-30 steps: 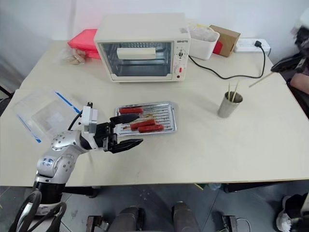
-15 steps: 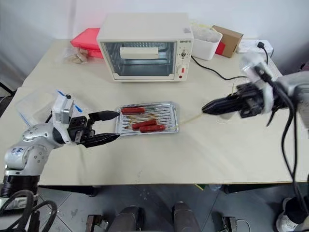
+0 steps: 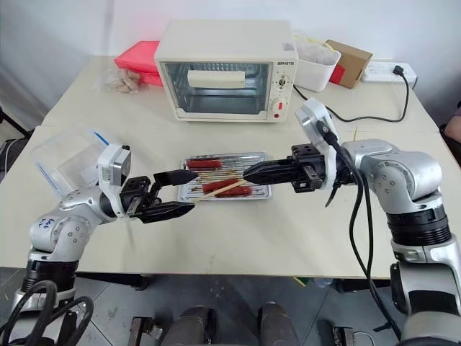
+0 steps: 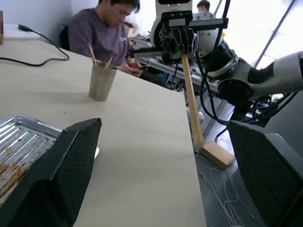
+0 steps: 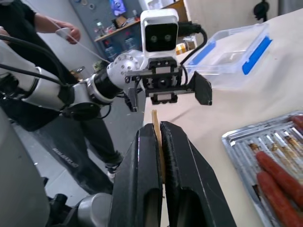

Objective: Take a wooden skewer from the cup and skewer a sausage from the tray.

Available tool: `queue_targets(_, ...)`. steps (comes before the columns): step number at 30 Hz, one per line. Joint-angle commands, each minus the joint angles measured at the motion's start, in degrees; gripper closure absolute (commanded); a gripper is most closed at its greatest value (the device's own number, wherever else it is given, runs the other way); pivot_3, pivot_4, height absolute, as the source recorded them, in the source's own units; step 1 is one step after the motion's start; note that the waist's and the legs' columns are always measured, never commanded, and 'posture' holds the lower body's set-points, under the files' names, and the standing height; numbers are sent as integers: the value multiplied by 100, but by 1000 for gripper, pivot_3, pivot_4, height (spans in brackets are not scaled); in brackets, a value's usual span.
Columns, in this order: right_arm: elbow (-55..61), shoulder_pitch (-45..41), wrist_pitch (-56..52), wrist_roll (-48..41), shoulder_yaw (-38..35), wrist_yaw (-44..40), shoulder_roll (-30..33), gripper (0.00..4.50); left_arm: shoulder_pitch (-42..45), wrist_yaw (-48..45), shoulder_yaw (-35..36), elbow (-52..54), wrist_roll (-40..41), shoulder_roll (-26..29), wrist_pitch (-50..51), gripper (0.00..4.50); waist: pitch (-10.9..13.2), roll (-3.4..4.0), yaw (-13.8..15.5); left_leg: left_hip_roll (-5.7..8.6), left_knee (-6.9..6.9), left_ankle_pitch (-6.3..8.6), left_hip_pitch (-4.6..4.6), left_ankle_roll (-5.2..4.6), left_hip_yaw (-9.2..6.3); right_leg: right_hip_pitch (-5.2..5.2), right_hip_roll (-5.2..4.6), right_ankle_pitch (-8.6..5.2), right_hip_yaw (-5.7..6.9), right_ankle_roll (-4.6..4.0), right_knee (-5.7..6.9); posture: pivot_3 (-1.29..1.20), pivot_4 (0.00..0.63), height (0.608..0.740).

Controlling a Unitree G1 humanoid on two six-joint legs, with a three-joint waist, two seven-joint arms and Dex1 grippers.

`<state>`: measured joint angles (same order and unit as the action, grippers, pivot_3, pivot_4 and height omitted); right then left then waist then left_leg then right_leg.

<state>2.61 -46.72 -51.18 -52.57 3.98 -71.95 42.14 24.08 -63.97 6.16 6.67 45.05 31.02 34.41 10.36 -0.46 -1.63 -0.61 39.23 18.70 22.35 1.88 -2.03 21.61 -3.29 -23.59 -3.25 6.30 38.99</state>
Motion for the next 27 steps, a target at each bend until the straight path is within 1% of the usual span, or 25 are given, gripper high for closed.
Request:
queue_targets(1,251,-122,37,-52,-231,110,-164,4490,29,143,-38,274,121,-190,-13,0,0,0,-4,0,0,0,0,0,0,0,0,0,0,0,0,0,150,740)
queue_targets(10,289,-108,27,-22,-212,293,-518,4490,80,278,-129,333,141,-457,46,0,0,0,-10,0,0,0,-1,0,0,0,1,0,1,0,1,0,150,740)
queue_targets(14,312,-90,17,4,-203,309,-581,4500,81,366,-90,338,162,-562,35,773,0,0,-7,0,0,0,-1,0,0,-1,0,0,1,0,-1,0,150,740)
queue_targets(15,323,-64,10,6,-201,308,-580,4500,85,376,-80,338,165,-573,31,1125,0,0,-7,0,0,0,-1,0,0,-1,0,0,1,0,-1,0,150,740)
queue_targets(18,356,17,-7,13,-201,295,-560,4500,74,386,-65,364,204,-576,41,1858,0,0,-6,0,0,0,-1,0,0,-1,0,0,1,0,-2,0,150,740)
queue_targets(26,306,194,41,141,-198,252,-545,4500,4,392,-31,523,484,-500,295,4147,0,0,-9,0,-1,0,-1,0,0,-1,1,0,1,0,-3,0,150,740)
queue_targets(27,305,215,46,161,-194,243,-552,4500,-6,404,-19,536,507,-497,315,4327,0,0,-7,0,-1,0,-1,0,0,-2,1,0,1,0,-3,0,150,740)
